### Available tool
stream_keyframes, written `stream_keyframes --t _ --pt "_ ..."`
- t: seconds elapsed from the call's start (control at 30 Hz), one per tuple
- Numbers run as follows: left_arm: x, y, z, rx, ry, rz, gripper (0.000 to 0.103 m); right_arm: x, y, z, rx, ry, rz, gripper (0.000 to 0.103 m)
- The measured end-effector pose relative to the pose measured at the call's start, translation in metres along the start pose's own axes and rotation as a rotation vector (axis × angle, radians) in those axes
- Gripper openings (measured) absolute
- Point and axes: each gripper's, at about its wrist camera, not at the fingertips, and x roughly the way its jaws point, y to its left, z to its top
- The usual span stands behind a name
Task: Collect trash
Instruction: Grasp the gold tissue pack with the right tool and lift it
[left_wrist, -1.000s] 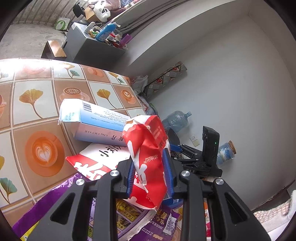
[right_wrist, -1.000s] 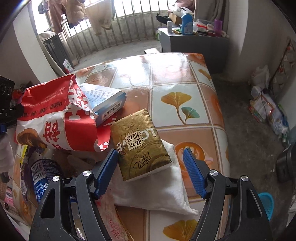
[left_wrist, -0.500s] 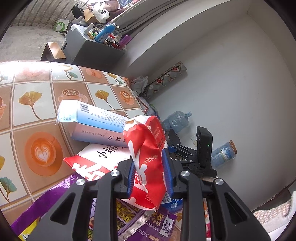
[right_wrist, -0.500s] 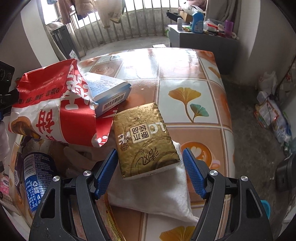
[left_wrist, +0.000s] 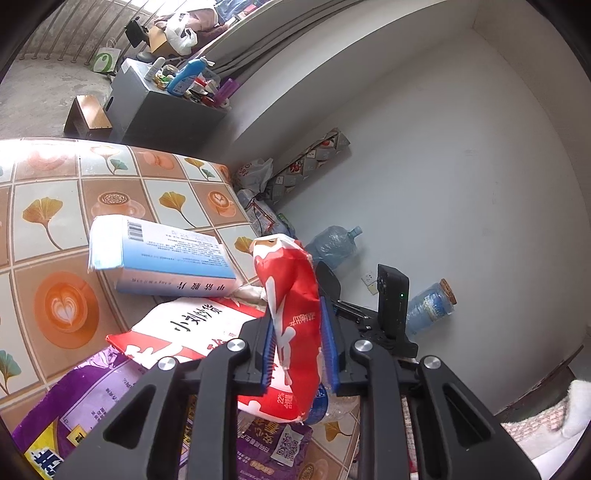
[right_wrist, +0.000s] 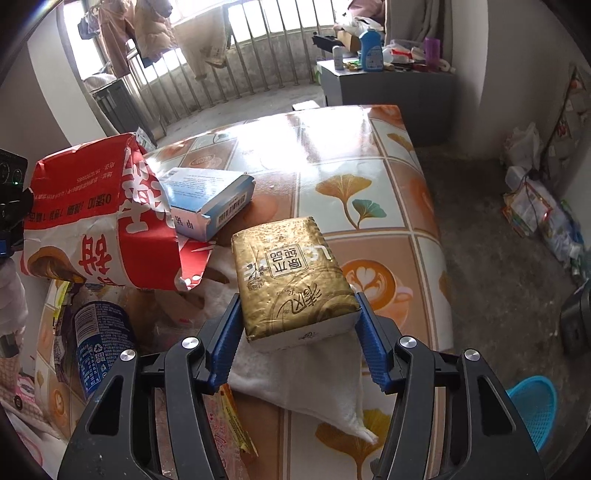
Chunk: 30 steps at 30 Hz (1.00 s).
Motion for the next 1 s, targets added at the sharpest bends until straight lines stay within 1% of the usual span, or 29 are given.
stream_keyframes --t 0.2,0.27,0.5,0.6,0.77,0.9,0.97,1.0 --pt "-0.005 -0.017 0.005 0.011 -0.022 -0.053 0.018 -0.024 -0.005 -0.011 0.072 -0.057 0.036 0.055" --pt "-0.008 -0.021 0.006 0.008 -0.03 -0.07 0.015 -0.031 -0.007 -0.014 0.1 -0.077 0.062 0.055" --pt "-0.013 -0.038 0.01 0.013 -0.049 -0.111 0.015 -0.045 -0.018 -0.023 0.208 -0.143 0.181 0.055" --pt "-0.016 -0.048 0.013 0.023 -0.06 -0.126 0.015 -0.05 -0.026 -0.023 0.269 -0.177 0.257 0.055" --pt "-0.02 -0.066 0.019 0.06 -0.082 -0.136 0.015 -0.065 -0.036 -0.028 0.348 -0.238 0.411 0.055" --pt "-0.016 -0.077 0.02 0.096 -0.083 -0.115 0.015 -0.075 -0.042 -0.03 0.405 -0.283 0.554 0.055" --pt "-0.01 -0.08 0.018 0.11 -0.077 -0.094 0.015 -0.081 -0.044 -0.03 0.423 -0.307 0.609 0.055" --pt "-0.006 -0.079 0.017 0.106 -0.07 -0.097 0.015 -0.085 -0.044 -0.028 0.424 -0.319 0.628 0.055"
